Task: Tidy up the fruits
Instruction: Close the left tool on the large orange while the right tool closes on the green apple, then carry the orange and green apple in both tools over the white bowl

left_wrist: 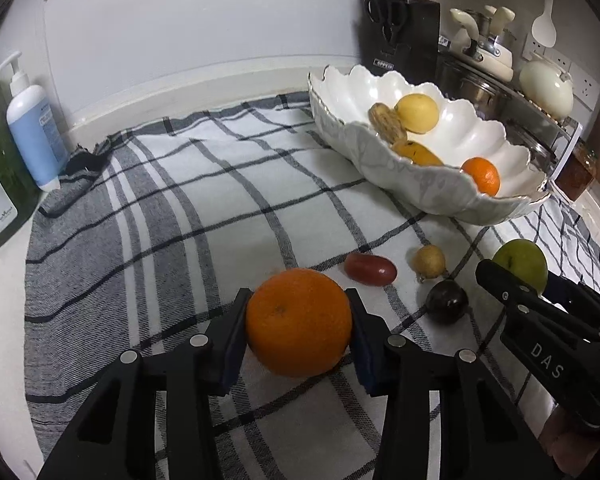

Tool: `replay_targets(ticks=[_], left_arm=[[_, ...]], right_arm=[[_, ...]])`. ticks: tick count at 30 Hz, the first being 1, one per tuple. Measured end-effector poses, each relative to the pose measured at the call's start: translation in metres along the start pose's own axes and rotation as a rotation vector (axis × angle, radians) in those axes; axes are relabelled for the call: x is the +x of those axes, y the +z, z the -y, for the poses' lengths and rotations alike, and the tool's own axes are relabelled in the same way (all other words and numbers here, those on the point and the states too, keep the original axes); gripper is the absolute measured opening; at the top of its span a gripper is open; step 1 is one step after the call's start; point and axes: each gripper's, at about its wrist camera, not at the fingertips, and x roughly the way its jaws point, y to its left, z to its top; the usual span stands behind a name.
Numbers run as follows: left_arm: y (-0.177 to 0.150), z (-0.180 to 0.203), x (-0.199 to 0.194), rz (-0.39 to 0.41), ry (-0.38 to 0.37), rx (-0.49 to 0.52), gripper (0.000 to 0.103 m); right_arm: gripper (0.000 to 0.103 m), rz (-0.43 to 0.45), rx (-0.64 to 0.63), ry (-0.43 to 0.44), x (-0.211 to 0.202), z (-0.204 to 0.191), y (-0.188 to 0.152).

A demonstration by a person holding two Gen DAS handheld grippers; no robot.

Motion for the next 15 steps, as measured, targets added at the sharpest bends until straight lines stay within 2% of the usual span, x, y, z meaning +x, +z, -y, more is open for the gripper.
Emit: replay_targets(ticks=[15], left_arm=[[0.007, 0.008, -0.028, 0.047, -0.009, 0.022, 0.044]], right_arm=[[0.048, 0.064, 0.009, -0.002, -0.033, 0.003, 0.007]])
